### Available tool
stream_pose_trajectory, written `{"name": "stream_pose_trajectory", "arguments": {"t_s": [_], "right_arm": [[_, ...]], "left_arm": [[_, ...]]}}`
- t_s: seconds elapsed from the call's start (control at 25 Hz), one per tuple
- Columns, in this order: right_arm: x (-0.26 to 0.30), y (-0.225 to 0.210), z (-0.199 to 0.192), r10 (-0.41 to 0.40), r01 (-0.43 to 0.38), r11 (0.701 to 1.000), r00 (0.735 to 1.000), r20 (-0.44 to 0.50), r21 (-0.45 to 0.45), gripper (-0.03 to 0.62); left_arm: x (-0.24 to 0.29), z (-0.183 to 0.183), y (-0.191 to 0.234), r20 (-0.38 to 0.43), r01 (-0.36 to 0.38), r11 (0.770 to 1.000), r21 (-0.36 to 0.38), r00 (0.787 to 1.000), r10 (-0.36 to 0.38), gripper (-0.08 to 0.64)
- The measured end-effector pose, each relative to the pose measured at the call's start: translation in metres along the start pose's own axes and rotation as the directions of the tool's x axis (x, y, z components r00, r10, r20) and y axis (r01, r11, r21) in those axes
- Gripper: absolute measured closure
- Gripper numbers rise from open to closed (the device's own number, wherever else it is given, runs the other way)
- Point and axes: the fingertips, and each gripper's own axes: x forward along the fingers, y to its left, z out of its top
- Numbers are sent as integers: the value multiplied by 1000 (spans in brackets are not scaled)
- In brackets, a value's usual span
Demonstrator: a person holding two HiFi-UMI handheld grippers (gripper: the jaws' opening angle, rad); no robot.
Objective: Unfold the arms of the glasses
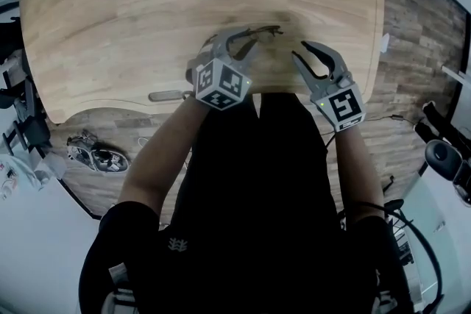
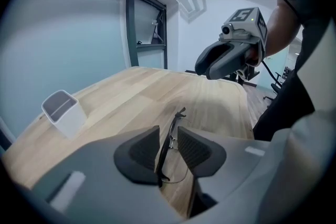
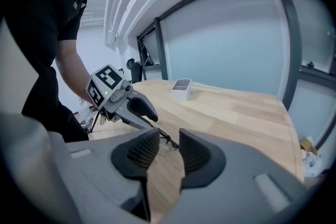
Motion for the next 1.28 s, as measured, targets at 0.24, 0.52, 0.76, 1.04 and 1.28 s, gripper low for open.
{"name": "stream_pose_trajectory", "arguments": {"t_s": [0.24,0.52,0.76,1.04,1.28], "right_arm": [[0,-4,-21,-9,12,997,999,-43,71,485],[-6,-15,-14,-18,19,994,1000,-10,109,485],[11,-17,-7,57,-67,967,997,46,244,485],[38,29,9,297,-293,936,955,13,196,407],[35,68,31,464,-459,870,886,17,181,407]], "left_arm": [[24,-13,-4,-63,20,1000,1,998,-20,463],[21,-1,-12,-34,35,999,37,999,-34,523],[9,11,-15,9,39,996,83,999,-40,523],[-1,10,-15,39,17,997,73,999,-20,523],[-12,6,-8,63,-34,998,49,998,31,522]]}}
